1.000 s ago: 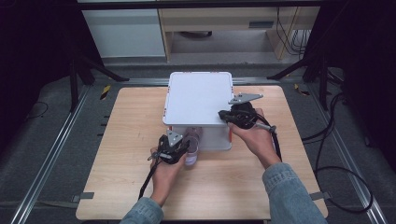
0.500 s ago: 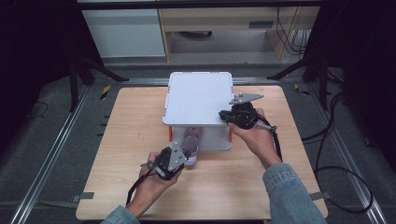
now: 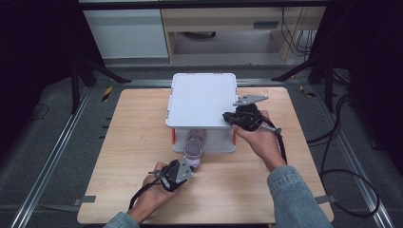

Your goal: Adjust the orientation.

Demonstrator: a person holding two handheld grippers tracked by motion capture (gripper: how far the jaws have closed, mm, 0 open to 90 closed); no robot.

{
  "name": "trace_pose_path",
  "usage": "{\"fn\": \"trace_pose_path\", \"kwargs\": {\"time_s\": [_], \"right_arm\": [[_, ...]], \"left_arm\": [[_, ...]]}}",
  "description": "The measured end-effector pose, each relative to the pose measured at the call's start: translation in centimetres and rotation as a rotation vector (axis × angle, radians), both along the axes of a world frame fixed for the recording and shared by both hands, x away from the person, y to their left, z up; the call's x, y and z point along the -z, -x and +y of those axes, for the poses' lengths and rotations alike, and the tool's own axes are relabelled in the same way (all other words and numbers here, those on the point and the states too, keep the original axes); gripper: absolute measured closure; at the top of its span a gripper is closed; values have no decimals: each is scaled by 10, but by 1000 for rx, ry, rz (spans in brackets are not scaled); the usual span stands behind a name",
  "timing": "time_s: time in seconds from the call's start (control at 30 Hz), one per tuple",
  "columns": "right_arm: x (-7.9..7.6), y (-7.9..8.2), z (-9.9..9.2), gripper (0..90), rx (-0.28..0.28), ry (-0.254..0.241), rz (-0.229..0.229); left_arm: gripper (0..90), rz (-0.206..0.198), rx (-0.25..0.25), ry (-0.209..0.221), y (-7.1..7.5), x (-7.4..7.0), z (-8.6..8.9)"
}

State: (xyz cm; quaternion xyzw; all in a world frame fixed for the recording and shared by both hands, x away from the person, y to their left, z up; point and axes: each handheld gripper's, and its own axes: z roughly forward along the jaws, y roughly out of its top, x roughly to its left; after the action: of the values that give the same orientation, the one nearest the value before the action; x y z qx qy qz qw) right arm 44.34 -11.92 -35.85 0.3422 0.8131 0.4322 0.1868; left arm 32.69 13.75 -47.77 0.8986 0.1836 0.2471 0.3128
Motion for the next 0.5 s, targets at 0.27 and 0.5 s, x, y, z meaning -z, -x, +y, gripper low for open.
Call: {"fn": "trace_pose_path", "kwargs": {"time_s": [0.27, 0.5], "right_arm": [[1, 0, -1, 851, 3, -9, 1], [0, 0, 0, 853, -2, 3, 1]], "left_arm": [[894, -9, -4, -45, -6, 8, -6], [895, -29, -24, -53, -15, 11, -14]]}}
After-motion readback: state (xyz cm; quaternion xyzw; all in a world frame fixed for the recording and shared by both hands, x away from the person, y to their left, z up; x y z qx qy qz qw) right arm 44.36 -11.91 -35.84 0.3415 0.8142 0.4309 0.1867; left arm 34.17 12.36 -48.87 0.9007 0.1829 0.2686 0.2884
